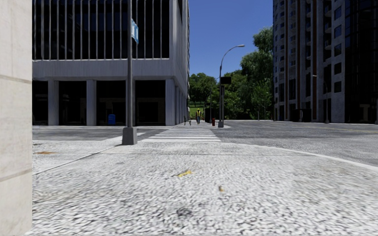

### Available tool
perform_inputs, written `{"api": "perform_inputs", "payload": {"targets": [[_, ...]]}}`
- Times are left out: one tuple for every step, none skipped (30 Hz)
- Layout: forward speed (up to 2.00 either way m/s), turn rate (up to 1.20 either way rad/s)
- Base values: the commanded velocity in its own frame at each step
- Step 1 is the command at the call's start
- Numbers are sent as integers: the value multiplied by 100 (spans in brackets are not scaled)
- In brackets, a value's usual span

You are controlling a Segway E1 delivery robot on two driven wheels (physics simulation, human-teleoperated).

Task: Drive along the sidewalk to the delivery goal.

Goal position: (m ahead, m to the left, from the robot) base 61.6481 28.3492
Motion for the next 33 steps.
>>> {"api": "perform_inputs", "payload": {"targets": [[200,0],[200,0],[200,0],[200,0],[200,0],[200,2],[200,2],[200,0],[200,0],[200,0],[200,0],[200,0],[200,0],[200,0],[200,0],[200,0],[200,0],[200,0],[200,0],[200,0],[200,0],[200,6],[200,6],[200,14],[200,18],[200,19],[200,19],[200,19],[200,18],[200,7],[200,7],[200,0],[200,0]]}}
